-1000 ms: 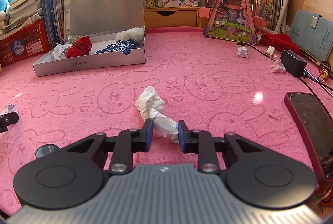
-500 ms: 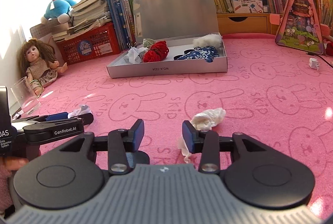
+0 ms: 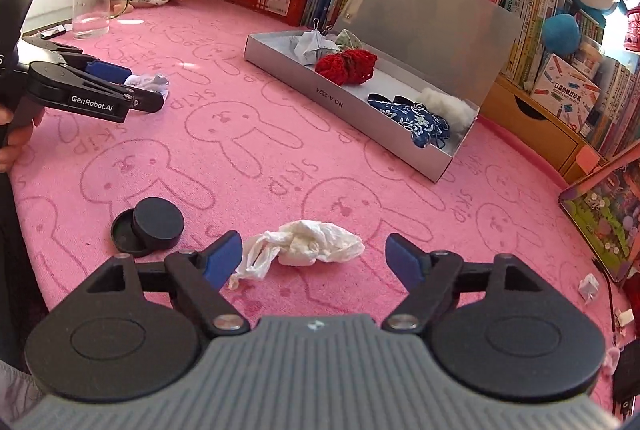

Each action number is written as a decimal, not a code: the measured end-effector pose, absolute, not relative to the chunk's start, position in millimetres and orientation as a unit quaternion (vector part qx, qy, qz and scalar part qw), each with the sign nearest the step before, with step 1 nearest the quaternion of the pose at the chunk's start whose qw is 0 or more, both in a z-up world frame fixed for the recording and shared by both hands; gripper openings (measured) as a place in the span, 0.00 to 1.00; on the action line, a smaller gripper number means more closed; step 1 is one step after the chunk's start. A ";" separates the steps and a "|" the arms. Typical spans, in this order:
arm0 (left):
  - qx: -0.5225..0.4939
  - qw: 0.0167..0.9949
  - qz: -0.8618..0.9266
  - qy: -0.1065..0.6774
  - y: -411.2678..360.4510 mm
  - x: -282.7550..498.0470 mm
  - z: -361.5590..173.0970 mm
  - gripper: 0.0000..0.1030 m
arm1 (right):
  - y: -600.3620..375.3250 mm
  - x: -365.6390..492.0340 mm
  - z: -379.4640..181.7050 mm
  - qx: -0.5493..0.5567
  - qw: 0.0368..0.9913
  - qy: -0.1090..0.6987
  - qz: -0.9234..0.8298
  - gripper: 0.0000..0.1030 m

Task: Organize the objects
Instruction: 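Lift the crumpled paper with the left tool while the right tool lifts the tissue, then carry the paper in the left tool while the right tool carries the tissue over the box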

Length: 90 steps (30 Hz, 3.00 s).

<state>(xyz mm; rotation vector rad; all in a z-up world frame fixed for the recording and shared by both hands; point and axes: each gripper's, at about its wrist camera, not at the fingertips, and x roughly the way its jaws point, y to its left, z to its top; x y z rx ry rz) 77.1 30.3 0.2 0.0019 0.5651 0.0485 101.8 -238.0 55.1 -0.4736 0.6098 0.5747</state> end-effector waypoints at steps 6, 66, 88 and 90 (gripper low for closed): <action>0.001 0.960 0.024 0.279 30.2 77.4 0.2 0.67 | -239.2 117.5 44.6 -0.209 0.869 0.327 0.308 0.85; 0.014 0.965 0.014 0.260 2.4 81.7 19.4 0.67 | -187.7 96.4 40.2 0.007 0.963 0.260 0.065 0.57; 0.014 0.970 -0.017 0.244 -11.8 114.9 43.3 0.67 | -199.1 117.6 65.1 0.017 0.973 0.226 0.051 0.58; 0.012 0.970 -0.017 0.241 -10.9 118.7 45.3 0.67 | -200.8 121.3 67.1 0.019 0.973 0.223 0.049 0.58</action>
